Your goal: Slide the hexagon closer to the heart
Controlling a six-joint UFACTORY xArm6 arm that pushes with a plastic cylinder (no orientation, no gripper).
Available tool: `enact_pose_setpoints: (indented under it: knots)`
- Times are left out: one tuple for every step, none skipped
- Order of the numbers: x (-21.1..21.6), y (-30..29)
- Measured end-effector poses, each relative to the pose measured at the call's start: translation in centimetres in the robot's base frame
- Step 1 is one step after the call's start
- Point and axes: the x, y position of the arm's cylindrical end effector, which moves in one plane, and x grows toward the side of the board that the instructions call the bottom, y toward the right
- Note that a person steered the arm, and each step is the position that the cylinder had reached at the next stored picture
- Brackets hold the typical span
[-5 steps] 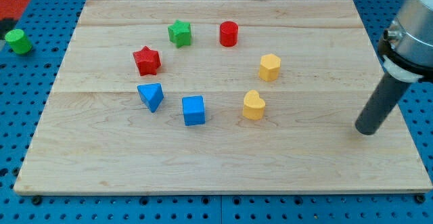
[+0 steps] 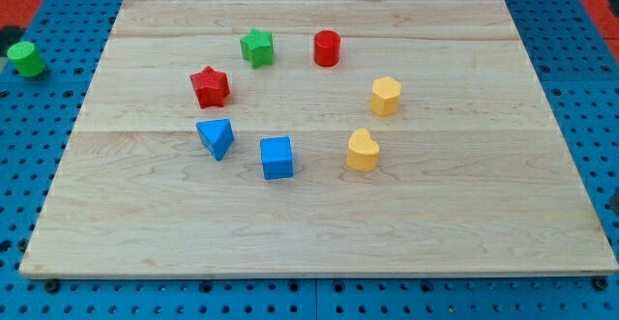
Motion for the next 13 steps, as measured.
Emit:
enact_pose_setpoints:
  knots:
    - [-0.8, -0.7]
    - [-6.6, -5.1]
    - [-10.0, -9.7]
    - [-13.0, -12.8]
    - [-18.3, -14.1]
    - [-21.3, -19.9]
    - [-21.4, -21.5]
    - [-20.5, -22.2]
    - [-19.4, -23.0]
    - [-17.9, -23.0]
    - [-16.5, -23.0]
    - [-17.4, -22.9]
    - [-20.1, -19.7]
